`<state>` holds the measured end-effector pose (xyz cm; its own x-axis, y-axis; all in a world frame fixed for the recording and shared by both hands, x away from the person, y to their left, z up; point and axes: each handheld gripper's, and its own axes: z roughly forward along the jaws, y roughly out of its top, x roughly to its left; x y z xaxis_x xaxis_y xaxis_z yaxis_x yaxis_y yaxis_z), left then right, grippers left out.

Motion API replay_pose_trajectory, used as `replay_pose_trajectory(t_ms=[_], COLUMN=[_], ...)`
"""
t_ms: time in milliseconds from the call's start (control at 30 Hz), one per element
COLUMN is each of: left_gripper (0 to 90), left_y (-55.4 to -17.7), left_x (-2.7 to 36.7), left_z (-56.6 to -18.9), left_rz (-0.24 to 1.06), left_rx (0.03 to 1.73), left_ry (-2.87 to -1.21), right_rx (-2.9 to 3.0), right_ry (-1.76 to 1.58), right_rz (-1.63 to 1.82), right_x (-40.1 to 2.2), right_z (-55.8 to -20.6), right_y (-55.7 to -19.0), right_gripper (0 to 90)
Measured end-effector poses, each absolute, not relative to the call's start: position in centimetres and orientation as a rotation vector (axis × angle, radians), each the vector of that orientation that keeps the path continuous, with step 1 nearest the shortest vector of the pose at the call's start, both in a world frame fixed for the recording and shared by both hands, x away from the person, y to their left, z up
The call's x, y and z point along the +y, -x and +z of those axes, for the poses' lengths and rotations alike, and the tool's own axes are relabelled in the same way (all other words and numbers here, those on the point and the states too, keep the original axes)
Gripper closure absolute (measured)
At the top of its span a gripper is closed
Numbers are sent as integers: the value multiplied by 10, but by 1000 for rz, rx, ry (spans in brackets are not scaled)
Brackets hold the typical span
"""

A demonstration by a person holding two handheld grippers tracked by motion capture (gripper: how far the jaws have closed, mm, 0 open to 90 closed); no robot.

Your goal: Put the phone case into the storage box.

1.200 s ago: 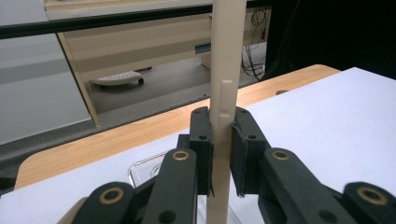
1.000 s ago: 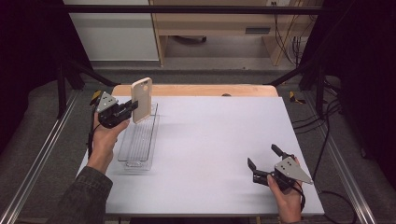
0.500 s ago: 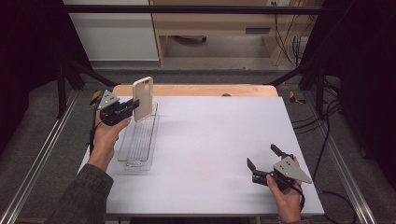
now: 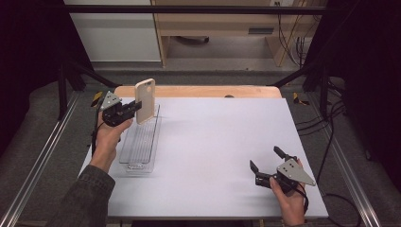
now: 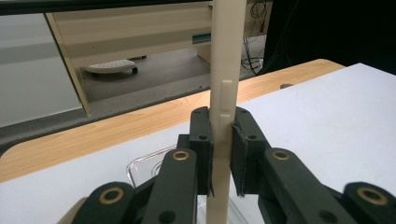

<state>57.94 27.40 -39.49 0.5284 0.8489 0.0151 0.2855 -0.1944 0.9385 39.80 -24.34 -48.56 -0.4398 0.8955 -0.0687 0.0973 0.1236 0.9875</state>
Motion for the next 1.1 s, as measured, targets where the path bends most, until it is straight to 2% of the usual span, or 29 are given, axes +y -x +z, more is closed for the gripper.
replay_pose_trajectory(t_ms=[1100], left_gripper=[794], left_y=[-592], left_x=[285], left_z=[-402], left_rz=[655], left_rx=[982], left_ry=[-1759], right_rx=[1692], right_ry=[-976], right_rz=[1395], right_x=[-239], right_z=[-488], right_y=[-399], right_gripper=[32])
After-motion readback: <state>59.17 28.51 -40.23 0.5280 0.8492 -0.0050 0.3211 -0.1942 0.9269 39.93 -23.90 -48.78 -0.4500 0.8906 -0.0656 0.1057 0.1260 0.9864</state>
